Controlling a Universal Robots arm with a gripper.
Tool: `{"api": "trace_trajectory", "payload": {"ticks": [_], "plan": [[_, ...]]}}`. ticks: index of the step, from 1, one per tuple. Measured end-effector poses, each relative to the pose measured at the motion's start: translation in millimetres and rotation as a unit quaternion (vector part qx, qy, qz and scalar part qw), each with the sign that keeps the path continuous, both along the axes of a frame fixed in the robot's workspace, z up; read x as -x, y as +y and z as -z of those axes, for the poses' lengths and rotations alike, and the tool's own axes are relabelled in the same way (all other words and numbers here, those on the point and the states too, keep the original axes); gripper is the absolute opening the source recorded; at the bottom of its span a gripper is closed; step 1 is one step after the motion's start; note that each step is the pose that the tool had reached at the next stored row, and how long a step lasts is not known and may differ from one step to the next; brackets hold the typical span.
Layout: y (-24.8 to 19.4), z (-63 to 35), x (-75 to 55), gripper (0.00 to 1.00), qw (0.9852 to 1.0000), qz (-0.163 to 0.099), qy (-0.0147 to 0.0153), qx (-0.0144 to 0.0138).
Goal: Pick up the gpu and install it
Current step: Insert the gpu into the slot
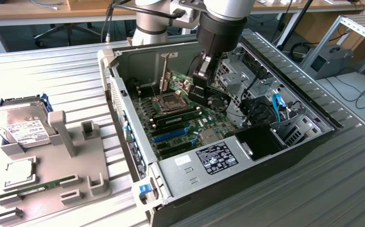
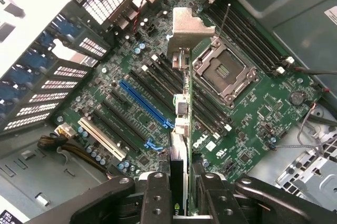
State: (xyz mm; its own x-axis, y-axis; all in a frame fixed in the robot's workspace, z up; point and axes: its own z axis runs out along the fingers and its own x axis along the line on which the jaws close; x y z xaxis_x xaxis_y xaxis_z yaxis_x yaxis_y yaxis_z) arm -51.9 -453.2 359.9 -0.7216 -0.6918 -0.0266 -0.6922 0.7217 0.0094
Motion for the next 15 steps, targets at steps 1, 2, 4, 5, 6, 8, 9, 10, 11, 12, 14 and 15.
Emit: {"api": "trace_trajectory", "payload": {"ticks": [1, 2, 4, 5, 6, 8, 9, 10, 11, 12, 14, 15], "plan": [[0.0, 0.0, 0.0, 0.26, 1.0, -0.002, 0.0, 0.0], [0.0, 0.0, 0.0, 0.26, 1.0, -0.005, 0.0, 0.0], [0.0, 0.0, 0.0, 0.26, 1.0, -0.009, 0.0, 0.0], [0.0, 0.0, 0.0, 0.26, 0.9999, -0.011, 0.0, 0.0], [0.0, 0.0, 0.0, 0.26, 0.9999, -0.013, 0.0, 0.0], [0.0, 0.0, 0.0, 0.26, 0.9999, -0.016, 0.0, 0.0], [0.0, 0.0, 0.0, 0.26, 0.9998, -0.018, 0.0, 0.0], [0.0, 0.0, 0.0, 0.26, 0.9998, -0.02, 0.0, 0.0], [0.0, 0.0, 0.0, 0.26, 0.9998, -0.022, 0.0, 0.0], [0.0, 0.0, 0.0, 0.26, 0.9997, -0.024, 0.0, 0.0], [0.0, 0.0, 0.0, 0.26, 0.9995, -0.03, 0.0, 0.0], [0.0, 0.0, 0.0, 0.26, 0.9995, -0.033, 0.0, 0.0]]}}
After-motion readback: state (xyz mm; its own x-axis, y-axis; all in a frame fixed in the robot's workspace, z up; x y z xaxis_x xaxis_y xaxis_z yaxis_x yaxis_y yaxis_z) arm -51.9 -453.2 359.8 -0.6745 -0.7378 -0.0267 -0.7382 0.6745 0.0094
